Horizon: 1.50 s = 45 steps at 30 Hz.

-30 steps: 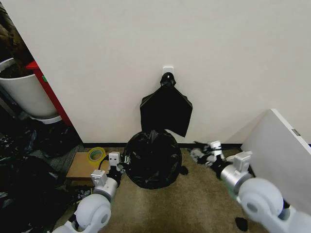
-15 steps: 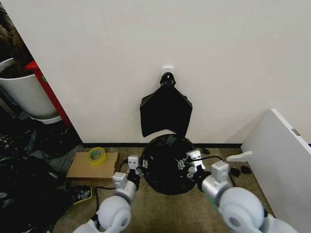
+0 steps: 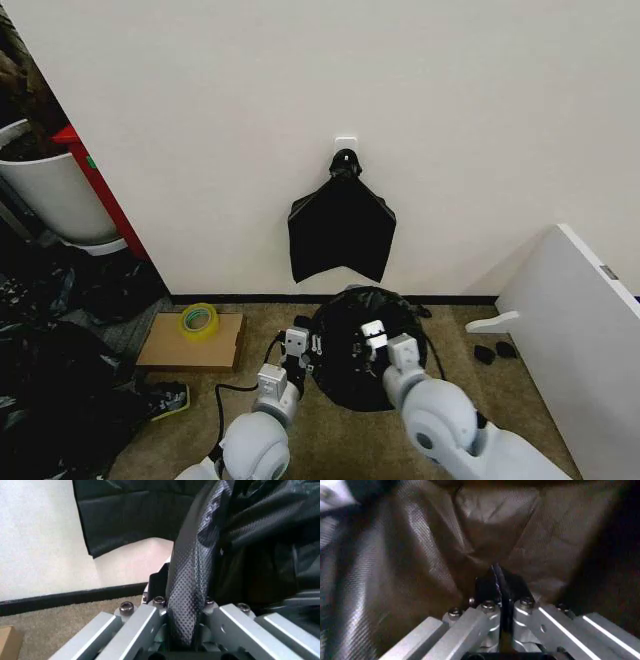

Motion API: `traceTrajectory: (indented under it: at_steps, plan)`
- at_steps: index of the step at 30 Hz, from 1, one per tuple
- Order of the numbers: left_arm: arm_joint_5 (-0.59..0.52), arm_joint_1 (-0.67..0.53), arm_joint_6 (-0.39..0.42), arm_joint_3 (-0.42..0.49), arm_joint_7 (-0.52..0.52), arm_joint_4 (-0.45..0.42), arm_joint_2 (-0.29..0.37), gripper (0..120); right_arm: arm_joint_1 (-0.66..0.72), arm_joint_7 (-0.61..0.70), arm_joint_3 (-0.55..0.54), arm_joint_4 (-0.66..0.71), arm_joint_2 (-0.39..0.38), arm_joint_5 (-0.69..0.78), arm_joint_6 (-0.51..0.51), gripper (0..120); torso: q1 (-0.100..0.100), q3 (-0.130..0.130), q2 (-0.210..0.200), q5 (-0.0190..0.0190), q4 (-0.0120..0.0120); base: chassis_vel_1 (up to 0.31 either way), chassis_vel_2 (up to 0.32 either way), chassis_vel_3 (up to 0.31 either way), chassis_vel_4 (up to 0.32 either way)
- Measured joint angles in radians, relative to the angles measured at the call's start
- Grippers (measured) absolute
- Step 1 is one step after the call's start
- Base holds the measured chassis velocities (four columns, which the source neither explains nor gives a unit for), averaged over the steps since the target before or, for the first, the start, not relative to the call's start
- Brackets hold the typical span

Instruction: Place the garbage bag over the trash bin.

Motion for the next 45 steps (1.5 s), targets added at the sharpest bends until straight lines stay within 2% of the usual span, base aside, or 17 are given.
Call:
traceTrajectory:
  at_steps: [3, 13, 19, 25, 35, 45]
  plan:
    - [0.002, 0.015, 0.0, -0.01, 0.004, -0.019, 0.019, 1, 0.04, -0.018, -0.031, -0.091, 0.038, -0.023, 0.041, 0, 0.0, 0.0, 0.0, 0.0, 0.0001, 0.0, 0.0, 0.0, 0.0]
    - [0.021, 0.033, -0.001, -0.028, 0.015, -0.046, 0.042, 1, 0.098, -0.013, -0.06, -0.243, 0.078, -0.088, 0.046, 0, 0.0, 0.0, 0.0, 0.0, 0.0, 0.0, 0.0, 0.0, 0.0]
    - [0.024, 0.039, -0.002, -0.037, 0.018, -0.048, 0.051, 1, 0.1, -0.01, -0.059, -0.253, 0.071, -0.103, 0.034, 0, 0.0, 0.0, 0.0, 0.0001, 0.0001, 0.0, 0.0, 0.0, 0.0]
    - [0.022, 0.037, -0.002, -0.036, 0.022, -0.048, 0.049, 1, 0.096, -0.019, -0.098, -0.207, 0.073, -0.107, 0.016, 0, 0.0, 0.0, 0.0, 0.0, -0.0001, 0.0, 0.0, 0.0, 0.0]
    - [0.023, 0.049, -0.002, -0.033, 0.033, -0.056, 0.053, 1, 0.15, -0.012, -0.099, -0.271, 0.112, -0.122, 0.036, 0, 0.0, 0.0, 0.0, 0.0001, 0.0003, 0.0, 0.0, 0.0, 0.0]
    - [0.015, 0.05, -0.002, -0.046, 0.035, -0.063, 0.054, 1, 0.126, -0.01, -0.102, -0.267, 0.071, -0.115, 0.025, 0, 0.0, 0.0, 0.0, 0.0001, -0.0003, 0.0, 0.0, 0.0, 0.0]
